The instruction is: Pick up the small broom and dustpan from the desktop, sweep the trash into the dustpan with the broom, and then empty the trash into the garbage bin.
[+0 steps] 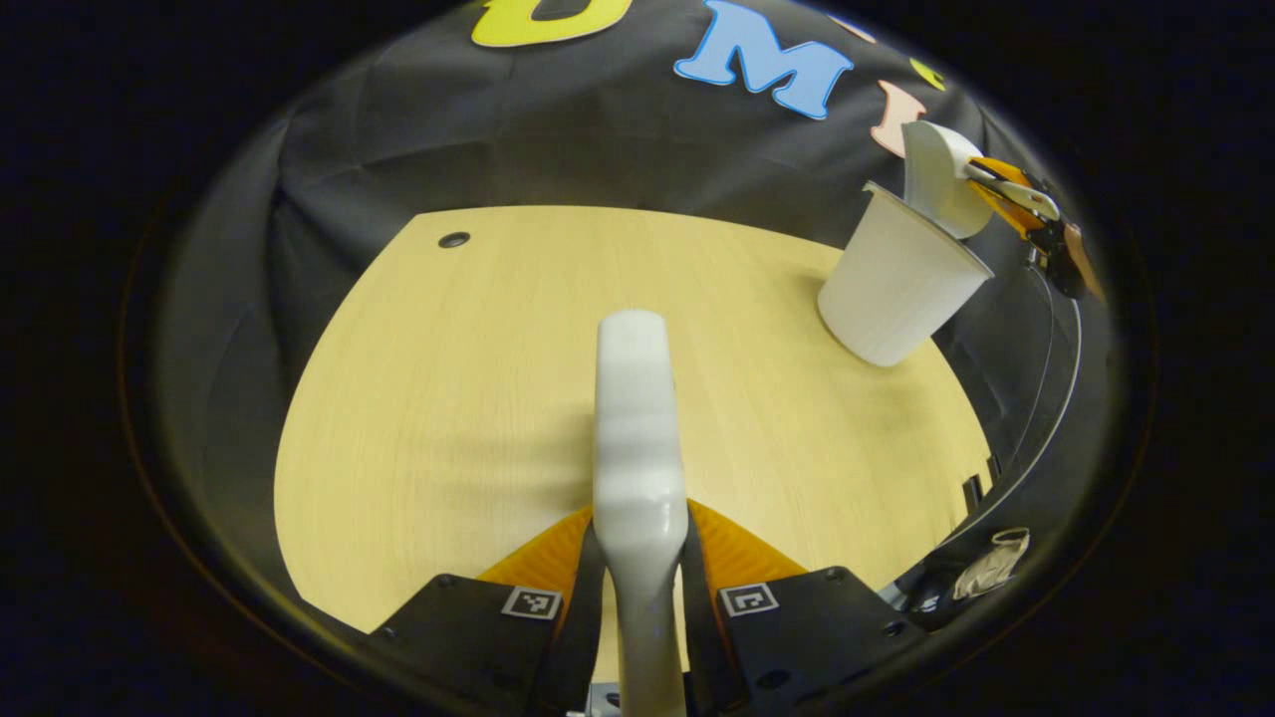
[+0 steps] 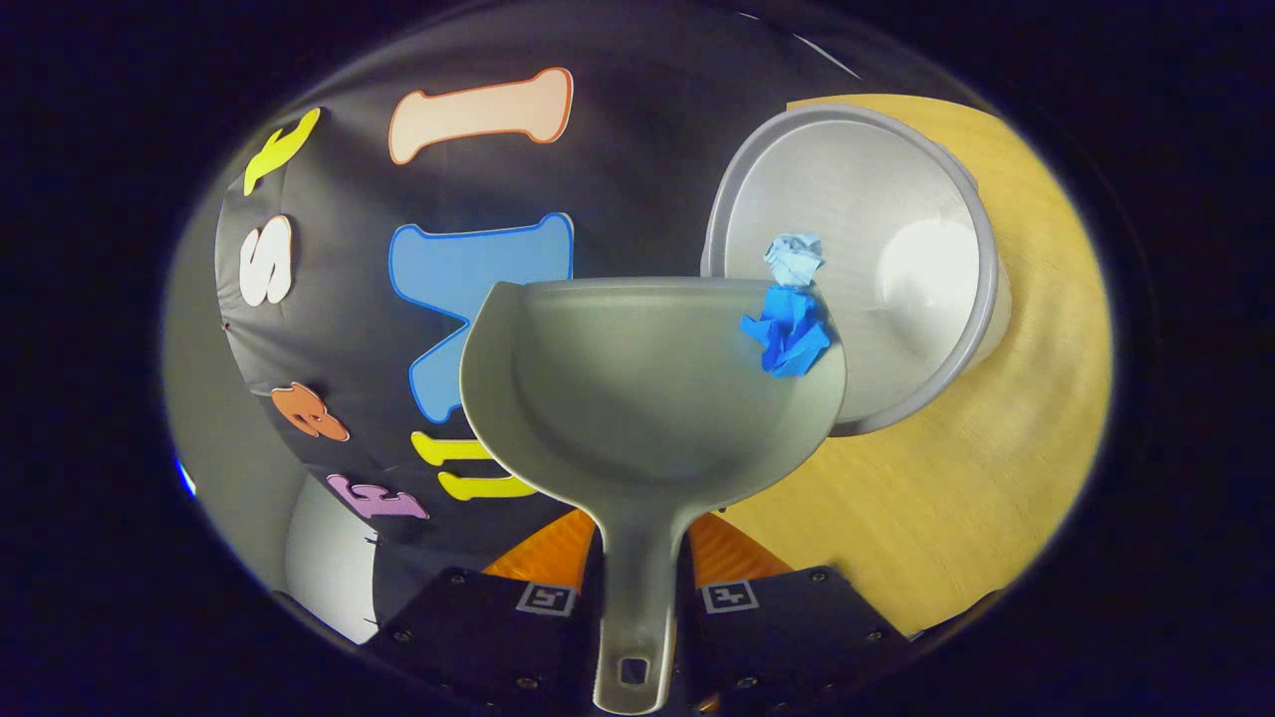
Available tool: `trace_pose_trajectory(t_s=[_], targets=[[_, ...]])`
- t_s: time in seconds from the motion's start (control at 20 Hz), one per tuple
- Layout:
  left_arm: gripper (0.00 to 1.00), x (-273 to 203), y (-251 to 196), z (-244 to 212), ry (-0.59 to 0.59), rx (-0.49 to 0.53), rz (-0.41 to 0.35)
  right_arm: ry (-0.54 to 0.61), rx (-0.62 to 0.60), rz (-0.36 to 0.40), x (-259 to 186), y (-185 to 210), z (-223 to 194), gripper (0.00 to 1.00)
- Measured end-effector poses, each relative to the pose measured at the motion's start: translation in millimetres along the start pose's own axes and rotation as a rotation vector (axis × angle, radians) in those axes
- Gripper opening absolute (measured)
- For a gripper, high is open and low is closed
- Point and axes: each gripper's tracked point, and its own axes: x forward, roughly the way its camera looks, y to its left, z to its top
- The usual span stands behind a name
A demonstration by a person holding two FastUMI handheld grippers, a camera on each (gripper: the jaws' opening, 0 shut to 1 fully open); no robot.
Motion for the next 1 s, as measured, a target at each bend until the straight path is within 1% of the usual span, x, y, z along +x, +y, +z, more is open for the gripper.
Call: trace_pose_trajectory(t_s=[0.05, 0.15, 0.2, 0.25, 0.35, 0.5, 0.75, 1.0], targets=[[0.41, 1, -2, 1, 0.001, 0.004, -0.002, 0.007, 0.014, 0.011, 1, 1, -2, 0.31], [0.41, 3, -7, 0, 0.003, 0.007, -0.004, 0.024, 0.021, 0.028, 1, 3, -4, 0.32], [0.43, 4, -9, -1, 0.004, 0.005, -0.004, 0.031, 0.024, 0.035, 1, 3, -4, 0.31], [0.41, 5, -10, -1, 0.005, 0.003, -0.003, 0.034, 0.024, 0.040, 3, 4, -5, 0.32], [0.46, 5, -11, -1, 0.003, 0.001, 0.003, 0.042, -0.006, 0.046, 3, 3, -9, 0.31], [0.41, 4, -13, -1, -0.007, -0.015, 0.019, 0.065, -0.104, 0.022, 4, 4, -26, 0.32], [0.42, 2, -18, -4, -0.031, -0.063, 0.053, 0.112, -0.309, -0.008, -21, -8, -59, 0.31], [0.41, 3, -20, -6, -0.049, -0.110, 0.087, 0.170, -0.592, -0.122, -37, -50, -102, 0.31]])
